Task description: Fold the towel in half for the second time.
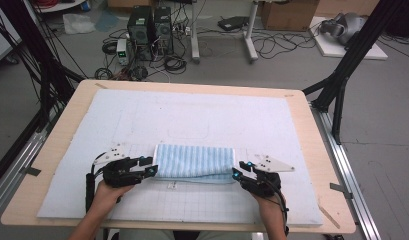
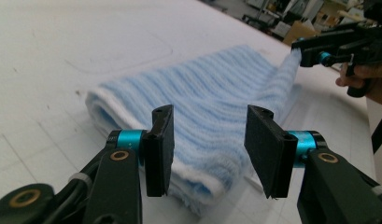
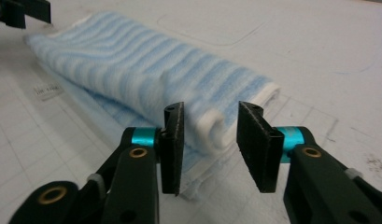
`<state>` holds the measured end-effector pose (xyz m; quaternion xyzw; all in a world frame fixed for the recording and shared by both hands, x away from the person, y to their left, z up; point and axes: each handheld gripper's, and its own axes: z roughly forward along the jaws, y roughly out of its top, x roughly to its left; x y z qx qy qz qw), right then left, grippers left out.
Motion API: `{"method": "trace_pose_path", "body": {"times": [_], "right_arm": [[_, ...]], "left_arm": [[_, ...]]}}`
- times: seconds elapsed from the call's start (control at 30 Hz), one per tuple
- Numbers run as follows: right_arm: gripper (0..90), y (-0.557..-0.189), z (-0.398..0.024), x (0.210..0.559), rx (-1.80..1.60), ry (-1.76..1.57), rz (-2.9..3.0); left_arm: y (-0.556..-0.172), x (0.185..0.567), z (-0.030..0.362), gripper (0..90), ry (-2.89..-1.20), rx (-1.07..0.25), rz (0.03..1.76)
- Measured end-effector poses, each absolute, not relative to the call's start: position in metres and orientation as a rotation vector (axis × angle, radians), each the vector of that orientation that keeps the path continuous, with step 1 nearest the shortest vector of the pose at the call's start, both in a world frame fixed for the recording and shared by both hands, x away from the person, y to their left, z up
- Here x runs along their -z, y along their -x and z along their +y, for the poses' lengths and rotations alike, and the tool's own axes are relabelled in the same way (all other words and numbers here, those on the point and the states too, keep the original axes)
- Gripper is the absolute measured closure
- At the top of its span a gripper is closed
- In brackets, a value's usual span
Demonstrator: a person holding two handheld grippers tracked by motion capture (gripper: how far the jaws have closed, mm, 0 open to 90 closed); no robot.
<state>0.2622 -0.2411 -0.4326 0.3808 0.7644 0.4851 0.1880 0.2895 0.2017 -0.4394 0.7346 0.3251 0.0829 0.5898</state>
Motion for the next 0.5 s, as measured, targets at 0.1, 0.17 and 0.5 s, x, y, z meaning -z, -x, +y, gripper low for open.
{"method": "trace_pose_path", "body": {"times": [0.1,0.17,0.5], "right_arm": [[55.9,-0.262,-0.247,0.426,-1.410,-1.097,2.102],[55.2,-0.262,-0.248,0.419,-1.445,-1.083,2.053],[59.6,-0.278,-0.198,0.426,-1.268,-1.014,2.243]], "left_arm": [[-0.293,0.433,0.204,49.8,-1.691,-0.214,0.759],[-0.296,0.430,0.204,49.8,-1.684,-0.231,0.759],[-0.305,0.443,0.184,59.8,-1.797,-0.203,0.798]]}}
